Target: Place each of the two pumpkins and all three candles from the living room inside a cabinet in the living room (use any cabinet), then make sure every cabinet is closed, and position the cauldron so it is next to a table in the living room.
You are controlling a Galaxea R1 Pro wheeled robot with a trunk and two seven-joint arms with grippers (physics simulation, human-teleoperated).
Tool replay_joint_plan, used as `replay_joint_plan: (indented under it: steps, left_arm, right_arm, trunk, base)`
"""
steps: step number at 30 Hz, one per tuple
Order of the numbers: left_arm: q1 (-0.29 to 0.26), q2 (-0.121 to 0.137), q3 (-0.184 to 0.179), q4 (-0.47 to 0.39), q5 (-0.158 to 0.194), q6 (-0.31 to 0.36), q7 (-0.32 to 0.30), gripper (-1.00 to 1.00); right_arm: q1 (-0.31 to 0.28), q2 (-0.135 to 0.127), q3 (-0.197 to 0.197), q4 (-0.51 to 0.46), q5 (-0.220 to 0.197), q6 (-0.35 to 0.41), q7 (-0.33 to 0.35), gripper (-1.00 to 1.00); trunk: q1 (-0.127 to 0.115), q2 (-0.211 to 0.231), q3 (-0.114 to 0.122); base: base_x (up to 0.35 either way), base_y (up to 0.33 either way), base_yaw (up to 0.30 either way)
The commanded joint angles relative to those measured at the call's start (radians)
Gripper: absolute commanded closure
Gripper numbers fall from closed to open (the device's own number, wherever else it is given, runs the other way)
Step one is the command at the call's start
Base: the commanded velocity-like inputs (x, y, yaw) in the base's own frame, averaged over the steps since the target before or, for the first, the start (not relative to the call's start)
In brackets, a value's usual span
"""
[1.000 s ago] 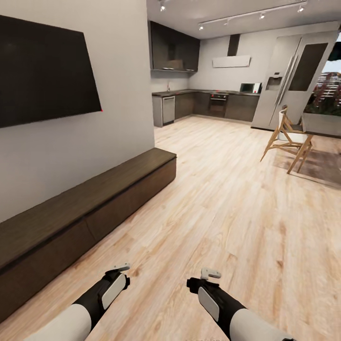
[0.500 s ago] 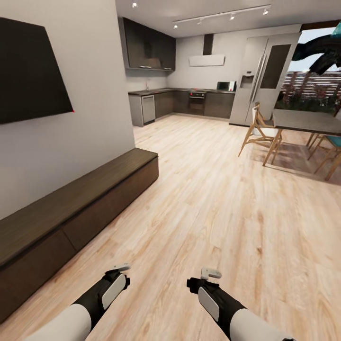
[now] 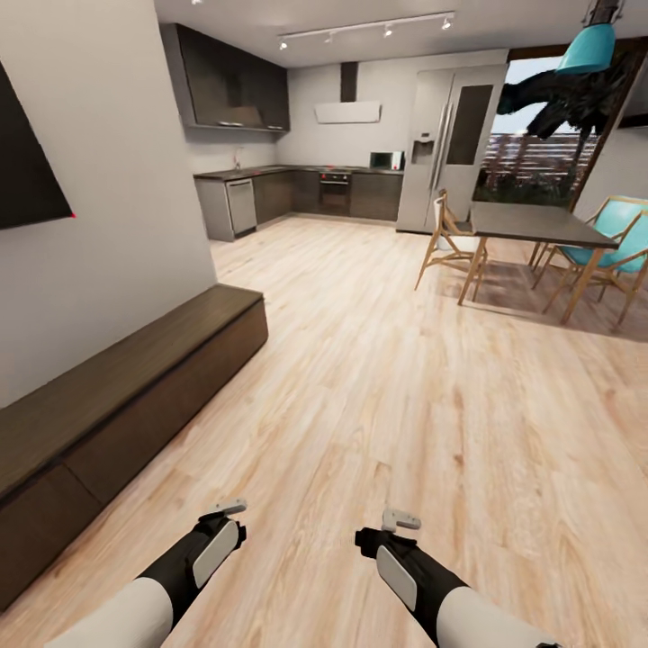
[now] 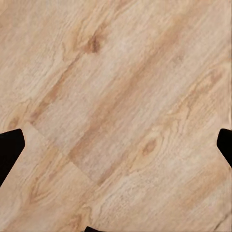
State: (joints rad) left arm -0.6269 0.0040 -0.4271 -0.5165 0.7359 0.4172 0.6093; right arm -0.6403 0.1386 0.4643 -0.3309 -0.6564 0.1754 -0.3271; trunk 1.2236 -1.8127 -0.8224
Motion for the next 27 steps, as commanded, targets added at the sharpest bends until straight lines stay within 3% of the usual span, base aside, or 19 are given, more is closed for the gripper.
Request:
replay_joint_plan:
  steps: [1, 8, 12, 17, 22, 27]
  left_arm:
    - [0.000, 0.001, -0.005, -0.001, 0.005, 0.001, 0.007, -1.00]
    - [0.000, 0.001, -0.006, 0.011, -0.003, -0.004, 0.007, -1.00]
    - [0.000, 0.005, -0.006, 0.012, -0.004, -0.005, 0.007, -1.00]
    - [0.000, 0.000, -0.007, 0.033, -0.004, -0.035, 0.007, -1.00]
    - [0.000, -0.002, -0.046, 0.054, -0.017, -0.057, 0.007, -1.00]
    - [0.000, -0.002, -0.058, 0.056, -0.019, -0.064, 0.007, -1.00]
  right_arm:
    - [-0.001, -0.001, 0.008, 0.001, -0.006, 0.005, -0.007, -1.00]
    - [-0.001, 0.001, 0.008, 0.008, -0.006, 0.002, -0.008, -1.00]
    - [-0.001, 0.000, 0.008, 0.009, -0.004, -0.046, -0.009, -1.00]
    - [-0.001, 0.001, 0.008, 0.028, -0.004, -0.068, -0.009, -1.00]
    - [-0.001, 0.001, 0.008, 0.037, -0.005, -0.071, -0.009, -1.00]
    - [-0.001, 0.001, 0.008, 0.038, -0.005, -0.072, -0.008, -1.00]
  trunk:
    - [0.000, 0.000, -0.001]
    - [0.000, 0.000, -0.004]
    - [0.000, 0.000, -0.006]
    - [0.000, 0.000, -0.006]
    - [0.000, 0.000, -0.006]
    - [0.000, 0.000, -0.006]
  base:
    - [0.246, 0.000, -0.267]
    - [0.309, 0.000, -0.266]
    - [0.328, 0.000, -0.252]
    - [0.329, 0.000, -0.067]
    - [0.329, 0.000, -0.010]
    - [0.329, 0.000, -0.198]
